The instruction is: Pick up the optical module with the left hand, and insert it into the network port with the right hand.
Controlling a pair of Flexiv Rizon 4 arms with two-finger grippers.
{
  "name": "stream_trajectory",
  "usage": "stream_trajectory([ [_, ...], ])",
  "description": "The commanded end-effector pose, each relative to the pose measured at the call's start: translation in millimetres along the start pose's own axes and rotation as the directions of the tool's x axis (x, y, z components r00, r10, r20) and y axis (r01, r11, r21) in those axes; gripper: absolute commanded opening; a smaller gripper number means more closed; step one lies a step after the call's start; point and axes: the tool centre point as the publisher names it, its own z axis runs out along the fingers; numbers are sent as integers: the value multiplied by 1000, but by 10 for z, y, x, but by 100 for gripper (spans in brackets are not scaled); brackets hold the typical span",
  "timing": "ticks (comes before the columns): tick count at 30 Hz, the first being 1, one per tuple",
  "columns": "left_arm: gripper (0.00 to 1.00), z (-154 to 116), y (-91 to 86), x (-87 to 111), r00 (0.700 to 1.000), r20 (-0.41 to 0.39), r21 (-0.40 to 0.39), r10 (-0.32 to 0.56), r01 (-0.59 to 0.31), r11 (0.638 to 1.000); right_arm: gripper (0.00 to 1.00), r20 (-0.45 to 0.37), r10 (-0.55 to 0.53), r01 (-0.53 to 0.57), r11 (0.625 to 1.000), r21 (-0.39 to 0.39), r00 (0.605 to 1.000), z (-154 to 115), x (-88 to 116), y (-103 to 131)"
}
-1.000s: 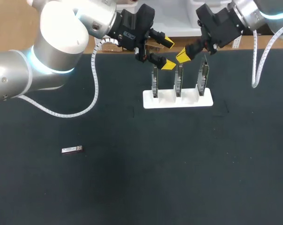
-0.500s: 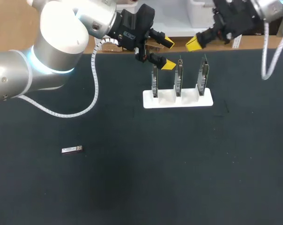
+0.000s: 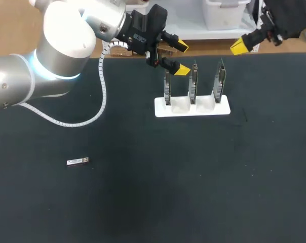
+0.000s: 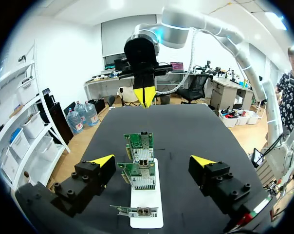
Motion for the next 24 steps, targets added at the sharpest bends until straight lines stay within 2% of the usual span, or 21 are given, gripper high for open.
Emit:
stream_trajectory([
  [1, 100, 4, 18, -3, 1000, -2, 3, 0, 0, 1000, 0, 3, 6, -6, 1000, -18, 1000, -41, 56, -72],
  [24, 100, 4, 18, -3, 1000, -2, 3, 0, 0, 1000, 0, -25, 11, -12, 999, -50, 1000, 7, 130, -118],
])
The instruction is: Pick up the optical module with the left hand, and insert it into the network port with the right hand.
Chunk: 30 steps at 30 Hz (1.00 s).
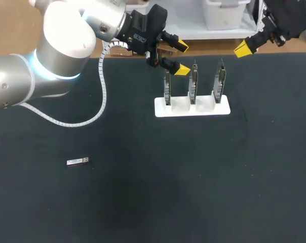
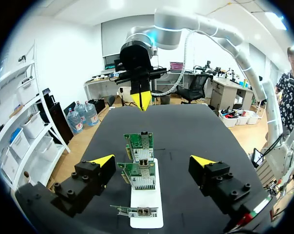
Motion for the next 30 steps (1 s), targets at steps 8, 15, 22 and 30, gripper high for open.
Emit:
stream_trajectory([
  [8, 100, 4, 18, -4, 1000, -2, 3, 0, 0, 1000, 100, -11, -11, 11, 1000, 10, 1000, -7, -11, 3],
  [15, 100, 4, 18, -4, 1000, -2, 3, 0, 0, 1000, 100, -11, -11, 11, 1000, 10, 1000, -7, -11, 3],
  [22, 100, 4, 18, -4, 1000, -2, 3, 0, 0, 1000, 100, -11, -11, 11, 1000, 10, 1000, -7, -11, 3],
  [30, 100, -136, 32, -112, 999, -17, -29, 44, -44, 999, 100, -11, -11, 11, 1000, 10, 1000, -7, -11, 3],
])
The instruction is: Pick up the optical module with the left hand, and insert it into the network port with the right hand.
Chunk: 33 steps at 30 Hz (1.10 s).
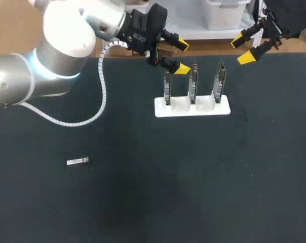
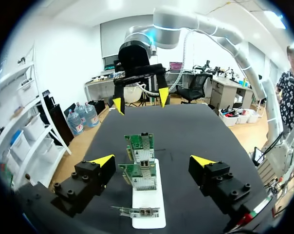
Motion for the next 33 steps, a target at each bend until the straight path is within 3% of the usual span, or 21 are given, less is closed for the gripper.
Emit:
stream_trajectory([
  [1, 100, -148, -8, -95, 999, -28, -28, 17, -18, 999, 100, 0, 0, 0, 1000, 3, 1000, 2, 2, 13],
  [6, 100, -481, -149, -121, 994, -112, -88, 10, -20, 996, 100, 0, 0, 0, 1000, 3, 1000, 2, 2, 13],
  [13, 100, -1036, -609, 28, 958, -285, -180, -25, -28, 983, 100, 0, 0, 0, 1000, 3, 1000, 2, 2, 13],
  [17, 100, -1277, -902, 155, 915, -404, -172, -7, -68, 983, 100, 0, 0, 0, 1000, 3, 1000, 2, 2, 13],
  [21, 100, -1467, -1154, 314, 844, -535, -163, -40, -57, 985, 100, 0, 0, 0, 1000, 3, 1000, 2, 2, 13],
  [24, 100, -1582, -1360, 452, 809, -586, -133, -52, -33, 991, 100, 0, 0, 0, 1000, 3, 1000, 2, 2, 13],
  [26, 100, -1634, -1463, 548, 783, -613, -157, -108, 13, 988, 100, 0, 0, 0, 1000, 3, 1000, 2, 2, 13],
  [33, 100, -1728, -1894, 861, 740, -643, -203, -196, 82, 976, 100, 0, 0, 0, 1000, 3, 1000, 2, 2, 13],
])
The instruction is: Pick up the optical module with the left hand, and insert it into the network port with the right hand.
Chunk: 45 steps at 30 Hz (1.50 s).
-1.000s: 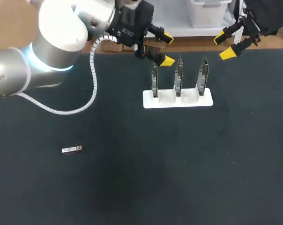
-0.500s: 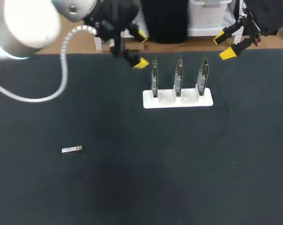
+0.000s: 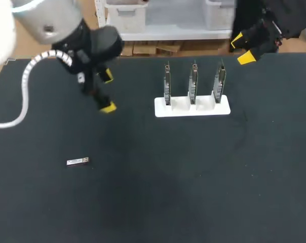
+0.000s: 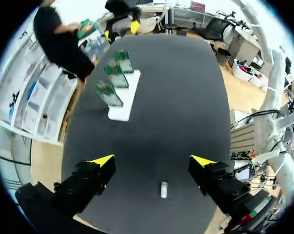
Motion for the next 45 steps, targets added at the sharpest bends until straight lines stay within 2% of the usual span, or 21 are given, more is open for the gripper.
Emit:
stream_trajectory([
  [1, 100, -2, -368, 163, 1000, -19, -43, -10, 9, 999, 100, 0, -1, 1, 1000, 3, 1000, 2, 2, 12],
  [4, 100, 46, -530, 347, 998, -52, -36, -32, 30, 999, 100, 0, -1, 1, 1000, 3, 1000, 2, 2, 12],
  [10, 100, 98, -733, 617, 993, -117, 2, -28, 28, 1000, 100, 0, -1, 1, 1000, 3, 1000, 2, 2, 12],
  [12, 100, 113, -770, 692, 988, -148, 7, -50, 51, 999, 100, 0, -1, 1, 1000, 3, 1000, 2, 2, 12],
  [14, 100, 140, -811, 734, 984, -175, 19, -35, 39, 999, 100, 0, -1, 1, 1000, 3, 1000, 2, 2, 12],
  [18, 100, 235, -861, 908, 977, -196, 28, -88, 95, 995, 100, 0, -1, 1, 1000, 3, 1000, 2, 2, 12],
  [22, 100, 367, -903, 1052, 974, -200, 49, -102, 114, 992, 100, 0, -1, 1, 1000, 3, 1000, 2, 2, 12],
  [24, 100, 436, -904, 1115, 964, -229, 48, -134, 148, 988, 100, 0, -1, 1, 1000, 3, 1000, 2, 2, 12],
  [30, 100, 591, -897, 1318, 954, -248, 38, -169, 184, 982, 100, 0, -1, 1, 1000, 3, 1000, 2, 2, 12],
  [37, 100, 791, -824, 1424, 960, -256, 112, -111, 144, 983, 100, 0, -1, 1, 1000, 3, 1000, 2, 2, 12],
  [45, 100, 917, -644, 1377, 967, -256, 170, -5, 50, 984, 100, 0, -1, 1, 1000, 3, 1000, 2, 2, 12],
])
